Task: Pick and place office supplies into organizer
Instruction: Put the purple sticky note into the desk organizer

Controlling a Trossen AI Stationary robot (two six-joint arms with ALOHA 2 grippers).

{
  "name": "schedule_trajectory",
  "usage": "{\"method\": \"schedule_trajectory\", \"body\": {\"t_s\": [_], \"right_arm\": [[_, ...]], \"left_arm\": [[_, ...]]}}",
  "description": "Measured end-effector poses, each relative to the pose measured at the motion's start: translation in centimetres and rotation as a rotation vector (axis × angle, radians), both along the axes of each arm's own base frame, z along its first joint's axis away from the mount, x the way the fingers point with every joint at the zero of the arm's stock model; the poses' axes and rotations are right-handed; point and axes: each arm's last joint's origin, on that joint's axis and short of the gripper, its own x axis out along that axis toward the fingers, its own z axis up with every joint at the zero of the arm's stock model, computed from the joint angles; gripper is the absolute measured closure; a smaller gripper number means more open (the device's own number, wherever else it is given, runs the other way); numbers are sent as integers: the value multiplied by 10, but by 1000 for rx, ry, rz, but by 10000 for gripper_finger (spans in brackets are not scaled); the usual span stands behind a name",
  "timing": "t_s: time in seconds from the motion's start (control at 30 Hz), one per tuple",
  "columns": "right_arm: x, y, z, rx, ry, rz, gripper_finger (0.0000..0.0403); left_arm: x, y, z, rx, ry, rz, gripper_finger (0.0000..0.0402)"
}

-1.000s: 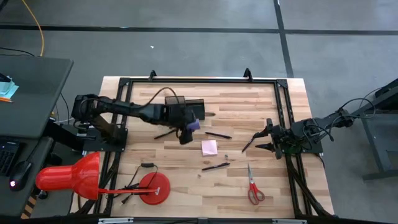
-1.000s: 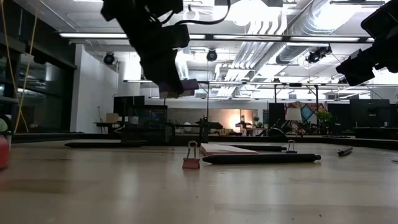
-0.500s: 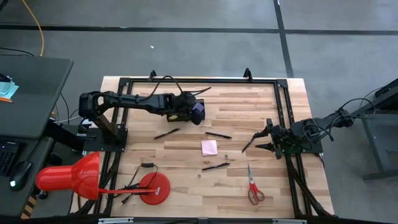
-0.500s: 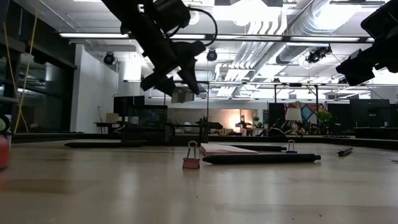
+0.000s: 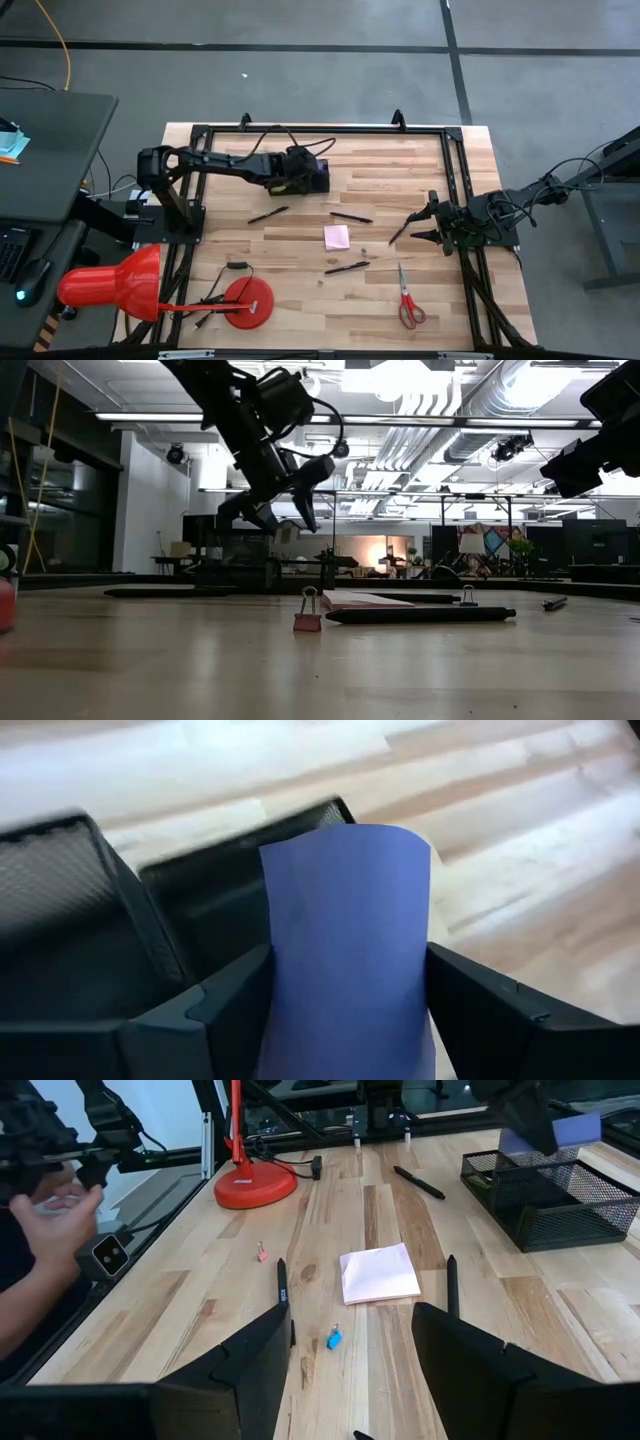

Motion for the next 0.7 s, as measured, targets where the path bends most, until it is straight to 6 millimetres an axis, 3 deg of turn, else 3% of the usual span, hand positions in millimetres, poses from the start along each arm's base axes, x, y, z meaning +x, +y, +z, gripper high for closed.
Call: {"method": "schedule_trajectory", "body": {"t_s": [0.17, 0.3, 0.47, 0.7], "right_arm": [[0, 0, 0, 0, 0, 0, 196], [0, 0, 0, 0, 0, 0, 197], [0, 0, 0, -1, 3, 0, 197], [0, 0, -1, -2, 7, 0, 196]], "left_arm": [[0, 5, 6, 20, 20, 8, 177], [2, 12, 5, -72, 79, -3, 183], [12, 24, 13, -107, 137, 24, 185], [30, 33, 10, -173, 214, 29, 185]]}}
